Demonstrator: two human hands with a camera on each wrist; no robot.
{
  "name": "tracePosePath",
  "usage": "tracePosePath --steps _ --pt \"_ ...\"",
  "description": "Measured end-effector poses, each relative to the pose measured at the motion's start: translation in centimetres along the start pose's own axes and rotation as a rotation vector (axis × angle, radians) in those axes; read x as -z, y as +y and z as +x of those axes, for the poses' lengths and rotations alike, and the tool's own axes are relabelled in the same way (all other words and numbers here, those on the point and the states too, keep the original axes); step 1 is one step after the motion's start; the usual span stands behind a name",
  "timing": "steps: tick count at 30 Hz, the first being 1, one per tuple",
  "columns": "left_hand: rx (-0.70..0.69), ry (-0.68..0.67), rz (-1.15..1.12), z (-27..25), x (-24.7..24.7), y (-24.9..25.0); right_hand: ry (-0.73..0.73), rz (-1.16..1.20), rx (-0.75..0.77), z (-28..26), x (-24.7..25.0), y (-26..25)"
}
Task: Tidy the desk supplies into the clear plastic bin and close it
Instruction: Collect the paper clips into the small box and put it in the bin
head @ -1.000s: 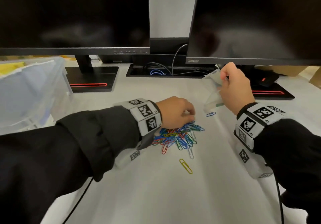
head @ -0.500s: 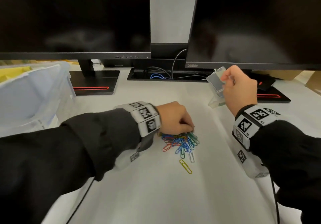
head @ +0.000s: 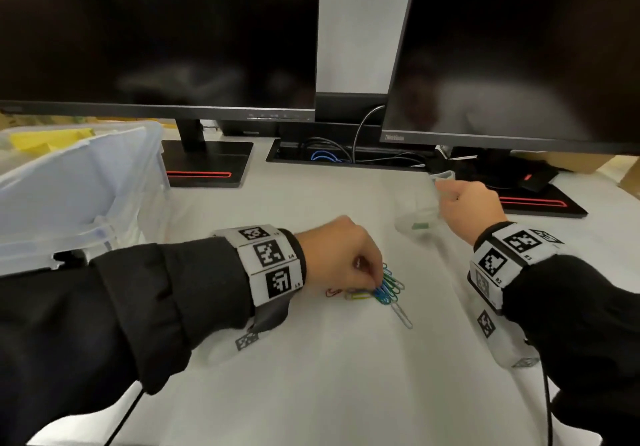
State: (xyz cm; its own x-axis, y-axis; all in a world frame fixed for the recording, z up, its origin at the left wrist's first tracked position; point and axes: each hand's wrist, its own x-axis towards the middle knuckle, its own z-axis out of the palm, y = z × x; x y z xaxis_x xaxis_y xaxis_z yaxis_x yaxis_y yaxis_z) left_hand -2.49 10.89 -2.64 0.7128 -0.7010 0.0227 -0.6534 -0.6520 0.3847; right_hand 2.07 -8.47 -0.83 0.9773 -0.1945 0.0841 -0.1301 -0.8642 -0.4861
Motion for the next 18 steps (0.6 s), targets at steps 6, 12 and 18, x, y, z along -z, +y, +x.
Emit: tracePosePath --steps 6,12,18 --pt "0.401 -0.005 0.117 1.8 1.6 -2.4 -0.036 0.176 0.018 0.0 -0.4 0.4" --pt "0.275 -0.262 0.087 1.3 0.4 -1.5 -0.014 0.156 0.08 -0.5 -0.3 0.8" --pt "0.213 -0.148 0.019 -0.1 0.5 -1.7 -0.084 0.145 0.117 -0.4 -0.7 1.2"
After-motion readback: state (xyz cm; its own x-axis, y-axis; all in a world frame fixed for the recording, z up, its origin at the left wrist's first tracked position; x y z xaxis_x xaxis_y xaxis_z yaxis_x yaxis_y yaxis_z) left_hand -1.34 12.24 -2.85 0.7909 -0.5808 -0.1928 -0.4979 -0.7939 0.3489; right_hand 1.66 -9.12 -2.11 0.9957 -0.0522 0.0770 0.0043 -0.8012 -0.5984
